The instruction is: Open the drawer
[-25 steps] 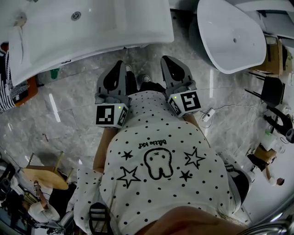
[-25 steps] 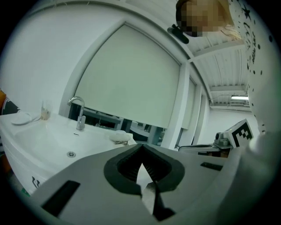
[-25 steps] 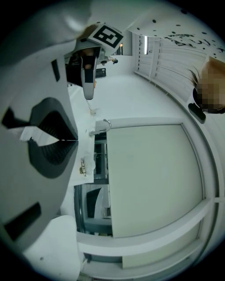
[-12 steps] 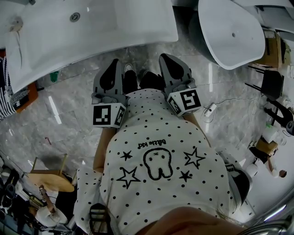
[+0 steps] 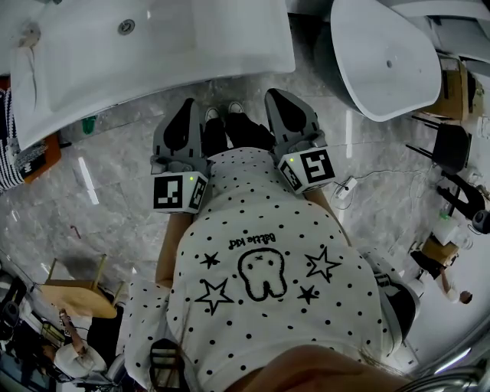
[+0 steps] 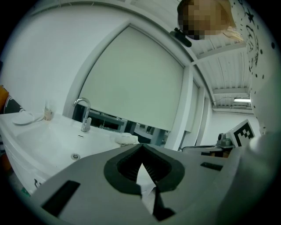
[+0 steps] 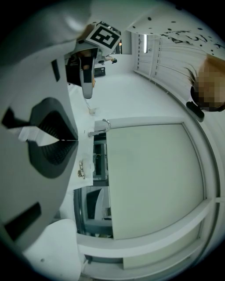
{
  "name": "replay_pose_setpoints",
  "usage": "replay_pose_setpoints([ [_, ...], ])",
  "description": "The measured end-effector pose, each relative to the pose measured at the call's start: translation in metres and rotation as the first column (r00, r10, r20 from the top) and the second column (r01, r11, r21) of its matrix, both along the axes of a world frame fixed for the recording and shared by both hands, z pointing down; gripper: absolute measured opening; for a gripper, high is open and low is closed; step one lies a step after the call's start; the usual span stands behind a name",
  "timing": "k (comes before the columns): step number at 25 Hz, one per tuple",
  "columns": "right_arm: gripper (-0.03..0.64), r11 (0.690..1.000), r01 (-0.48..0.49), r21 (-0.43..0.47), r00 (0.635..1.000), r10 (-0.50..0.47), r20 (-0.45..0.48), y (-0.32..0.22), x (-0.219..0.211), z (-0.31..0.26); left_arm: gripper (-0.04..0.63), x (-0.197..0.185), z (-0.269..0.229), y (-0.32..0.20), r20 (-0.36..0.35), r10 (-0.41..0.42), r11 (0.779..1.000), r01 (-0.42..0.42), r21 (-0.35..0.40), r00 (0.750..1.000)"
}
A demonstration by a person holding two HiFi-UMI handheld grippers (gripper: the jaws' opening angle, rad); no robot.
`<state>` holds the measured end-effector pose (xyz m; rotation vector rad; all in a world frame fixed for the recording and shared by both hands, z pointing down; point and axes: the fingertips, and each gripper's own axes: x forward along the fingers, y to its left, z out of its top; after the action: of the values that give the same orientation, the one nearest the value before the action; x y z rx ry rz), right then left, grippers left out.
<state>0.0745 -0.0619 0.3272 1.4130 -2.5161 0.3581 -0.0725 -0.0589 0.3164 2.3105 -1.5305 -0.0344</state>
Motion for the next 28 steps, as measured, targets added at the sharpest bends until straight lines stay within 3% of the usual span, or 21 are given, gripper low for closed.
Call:
replay_pose_setpoints([
  [28,0.015,0.997,0.075,0.017,0.997,-0.075,0.03,-0.012,-0.016,0.001,0.005,-0.011,-0.003,0.006,0.047,-0.061,0.998,0.06,0.032,0.997],
])
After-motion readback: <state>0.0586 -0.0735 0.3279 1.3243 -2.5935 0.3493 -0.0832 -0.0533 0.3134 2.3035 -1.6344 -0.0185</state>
